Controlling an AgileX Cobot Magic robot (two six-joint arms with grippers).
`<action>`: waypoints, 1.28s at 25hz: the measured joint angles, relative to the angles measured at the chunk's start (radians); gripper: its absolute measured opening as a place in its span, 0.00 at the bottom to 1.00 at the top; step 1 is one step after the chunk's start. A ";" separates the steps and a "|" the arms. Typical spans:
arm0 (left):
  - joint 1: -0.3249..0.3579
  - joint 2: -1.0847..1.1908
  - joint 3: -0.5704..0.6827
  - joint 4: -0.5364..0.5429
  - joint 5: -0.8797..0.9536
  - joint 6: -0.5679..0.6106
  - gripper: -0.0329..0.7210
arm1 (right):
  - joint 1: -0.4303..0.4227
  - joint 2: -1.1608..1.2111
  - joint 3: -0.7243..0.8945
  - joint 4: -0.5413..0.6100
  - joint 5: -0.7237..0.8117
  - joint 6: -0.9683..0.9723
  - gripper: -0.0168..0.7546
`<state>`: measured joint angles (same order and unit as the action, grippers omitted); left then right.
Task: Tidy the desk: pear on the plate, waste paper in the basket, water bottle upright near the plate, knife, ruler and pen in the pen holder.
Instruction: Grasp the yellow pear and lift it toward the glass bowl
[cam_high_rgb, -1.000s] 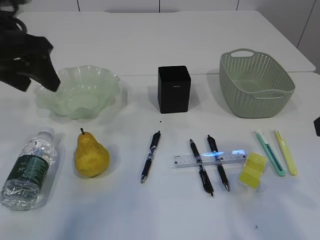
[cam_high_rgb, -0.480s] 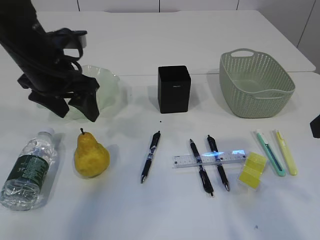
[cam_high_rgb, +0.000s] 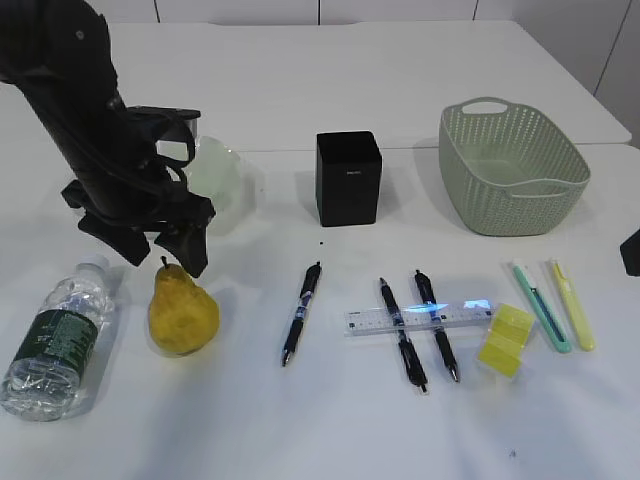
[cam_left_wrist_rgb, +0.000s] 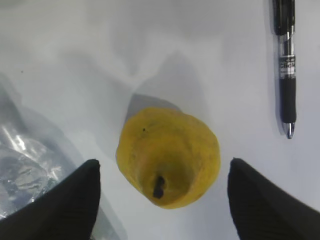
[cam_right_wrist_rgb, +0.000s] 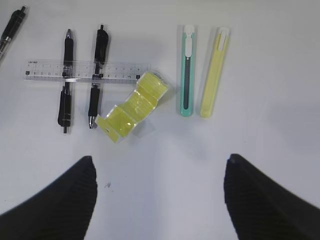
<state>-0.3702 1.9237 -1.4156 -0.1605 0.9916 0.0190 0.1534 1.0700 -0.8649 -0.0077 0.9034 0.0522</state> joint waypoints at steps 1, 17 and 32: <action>0.000 0.003 0.000 0.000 -0.002 0.000 0.79 | 0.000 0.000 0.000 0.000 0.000 0.000 0.78; 0.000 0.078 0.000 -0.028 -0.008 0.000 0.77 | 0.000 0.000 0.000 0.000 0.000 -0.006 0.78; 0.000 0.080 -0.006 -0.030 -0.006 0.000 0.42 | 0.000 0.000 0.000 0.000 0.000 -0.008 0.78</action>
<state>-0.3702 2.0036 -1.4217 -0.1906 0.9855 0.0190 0.1534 1.0700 -0.8649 -0.0077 0.9034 0.0442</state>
